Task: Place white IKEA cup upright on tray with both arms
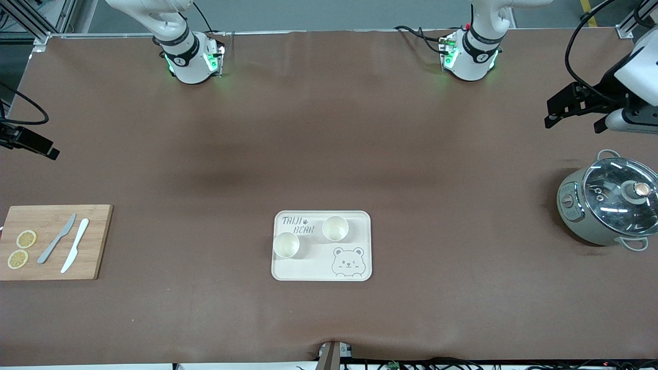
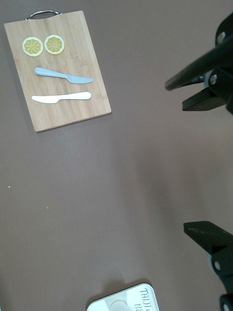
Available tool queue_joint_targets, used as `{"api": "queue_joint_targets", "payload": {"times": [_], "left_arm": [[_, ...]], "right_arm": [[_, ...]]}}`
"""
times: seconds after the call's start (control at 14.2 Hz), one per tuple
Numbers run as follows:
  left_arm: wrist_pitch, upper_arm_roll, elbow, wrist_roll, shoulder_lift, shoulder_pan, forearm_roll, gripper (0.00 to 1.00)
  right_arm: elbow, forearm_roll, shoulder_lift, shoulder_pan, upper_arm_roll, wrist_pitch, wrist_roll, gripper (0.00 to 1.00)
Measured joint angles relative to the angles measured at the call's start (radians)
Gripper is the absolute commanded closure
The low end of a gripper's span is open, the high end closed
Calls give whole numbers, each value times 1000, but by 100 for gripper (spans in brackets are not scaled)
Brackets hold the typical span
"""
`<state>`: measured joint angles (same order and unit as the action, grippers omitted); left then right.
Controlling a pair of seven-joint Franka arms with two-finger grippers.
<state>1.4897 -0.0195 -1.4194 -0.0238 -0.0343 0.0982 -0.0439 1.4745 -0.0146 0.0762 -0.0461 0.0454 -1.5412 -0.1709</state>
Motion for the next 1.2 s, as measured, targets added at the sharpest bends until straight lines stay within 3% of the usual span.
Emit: {"api": "queue_joint_targets", "payload": {"times": [0.49,1.2], "left_arm": [[37,-38,-1,11,0,1,88,0],[37,-43,-9,34,-3,-5,93,0]], "right_arm": [[6,0,0,0,-1,-25,0,0],[10,0,0,0,-1,-37,0,0]]}}
